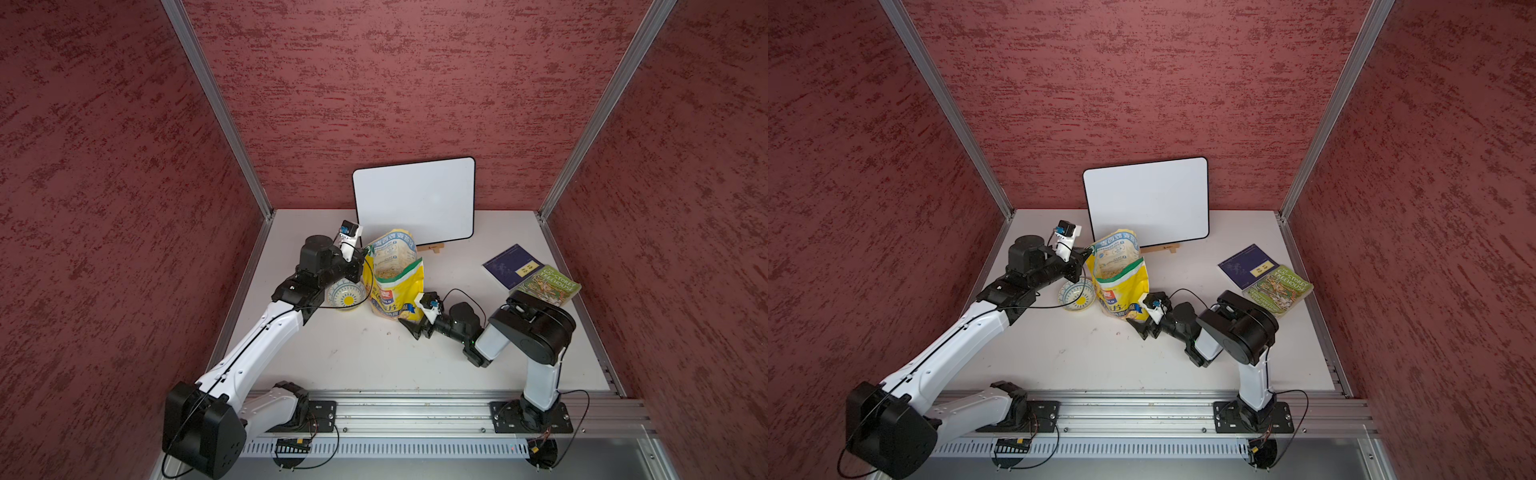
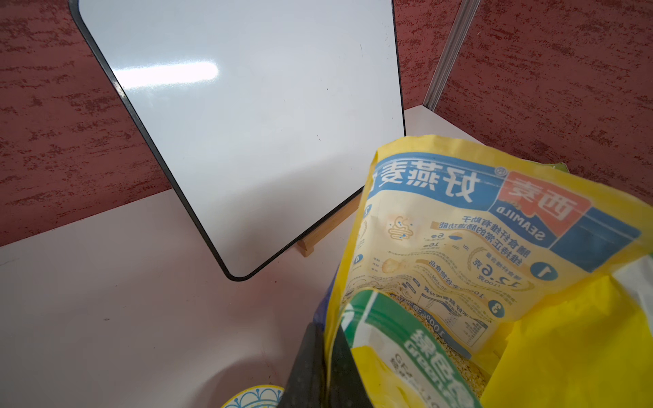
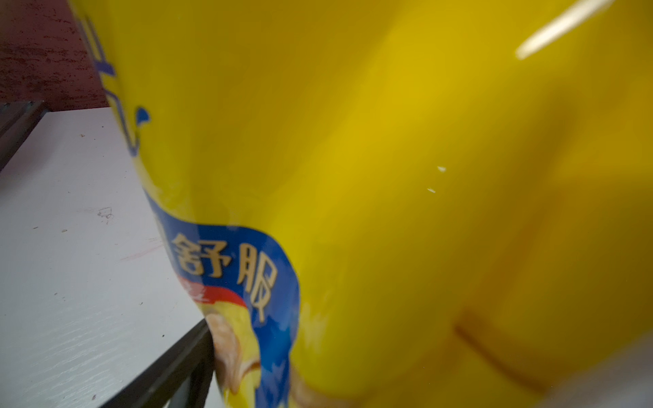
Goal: Pour the oats into the breakfast bowl
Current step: Pick up the oats bag from the center of the board.
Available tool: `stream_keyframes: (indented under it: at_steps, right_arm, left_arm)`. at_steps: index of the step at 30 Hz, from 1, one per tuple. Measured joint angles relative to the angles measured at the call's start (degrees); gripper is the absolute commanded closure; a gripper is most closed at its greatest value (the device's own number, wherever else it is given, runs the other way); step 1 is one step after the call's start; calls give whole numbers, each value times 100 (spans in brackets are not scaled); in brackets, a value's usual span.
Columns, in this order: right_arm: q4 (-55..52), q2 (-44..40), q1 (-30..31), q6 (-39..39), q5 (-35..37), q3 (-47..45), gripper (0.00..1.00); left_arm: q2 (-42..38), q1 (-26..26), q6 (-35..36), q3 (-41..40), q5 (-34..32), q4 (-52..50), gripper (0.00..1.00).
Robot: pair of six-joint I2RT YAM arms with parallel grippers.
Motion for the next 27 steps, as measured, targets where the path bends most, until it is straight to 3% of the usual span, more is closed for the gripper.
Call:
stream_keyframes:
  at_steps: [3, 6, 9, 13, 18, 22, 27]
  right_arm:
    - [46, 20, 9, -2, 52, 7, 3]
    - [57, 22, 13, -7, 74, -9, 1]
    - [55, 20, 13, -7, 81, -13, 1]
    - [57, 20, 17, -11, 87, -13, 1]
    - [59, 20, 17, -22, 98, -33, 1]
    - [59, 20, 17, -42, 105, -92, 1]
    - [59, 20, 17, -44, 107, -101, 1]
  left_arm:
    - [-70, 31, -129, -81, -157, 188, 34]
    - [-341, 203, -417, -332, -382, 247, 20]
    - [-769, 525, -839, -732, -452, 376, 16]
    - [-1346, 951, -1416, -1335, -295, 636, 17]
    - [-1379, 1543, -2236, -1628, 61, 723, 38]
    - [-413, 1840, -2761, -1333, 330, 632, 43]
    - [881, 1711, -2879, -634, 586, 422, 44]
